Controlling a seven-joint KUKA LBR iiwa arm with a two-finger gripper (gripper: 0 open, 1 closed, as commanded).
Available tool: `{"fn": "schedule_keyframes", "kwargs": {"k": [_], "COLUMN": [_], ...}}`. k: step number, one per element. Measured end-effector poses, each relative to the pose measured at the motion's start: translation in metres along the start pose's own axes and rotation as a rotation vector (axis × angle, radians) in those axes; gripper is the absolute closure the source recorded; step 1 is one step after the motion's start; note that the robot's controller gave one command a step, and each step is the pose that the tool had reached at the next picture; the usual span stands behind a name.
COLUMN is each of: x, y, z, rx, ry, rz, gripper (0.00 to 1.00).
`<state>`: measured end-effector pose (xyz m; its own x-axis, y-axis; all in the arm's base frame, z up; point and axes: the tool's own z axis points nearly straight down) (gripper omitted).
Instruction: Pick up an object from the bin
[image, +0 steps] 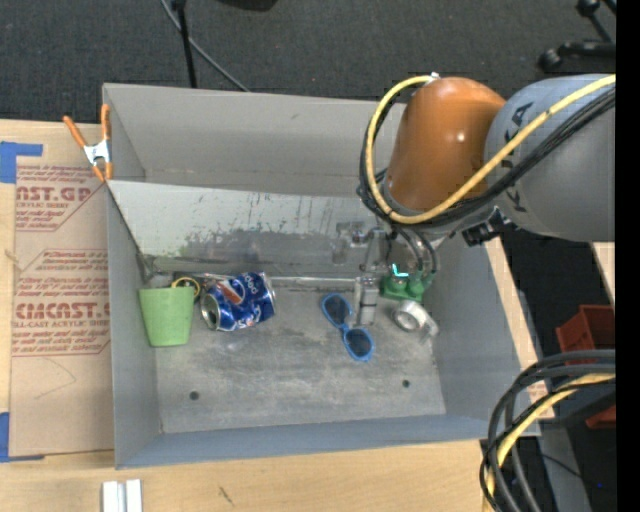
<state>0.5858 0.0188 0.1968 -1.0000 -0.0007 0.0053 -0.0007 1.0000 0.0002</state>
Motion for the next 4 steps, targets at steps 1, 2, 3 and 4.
{"fn": "schedule_keyframes", "kwargs": {"k": [1, 2, 3, 4], "x": [0.015, 0.012, 0.005, 0.016], "y": [-0.032, -0.031, -0.022, -0.037], "z": [0.097, 0.092, 0.018, -0.074], "rx": [0.0, -0.001, -0.001, 0.002], "ry": [0.002, -0.006, -0.016, -0.017], "rz": [0.046, 0.045, 0.029, -0.081], "gripper": [0.0, 1.0, 1.0, 1.0]}}
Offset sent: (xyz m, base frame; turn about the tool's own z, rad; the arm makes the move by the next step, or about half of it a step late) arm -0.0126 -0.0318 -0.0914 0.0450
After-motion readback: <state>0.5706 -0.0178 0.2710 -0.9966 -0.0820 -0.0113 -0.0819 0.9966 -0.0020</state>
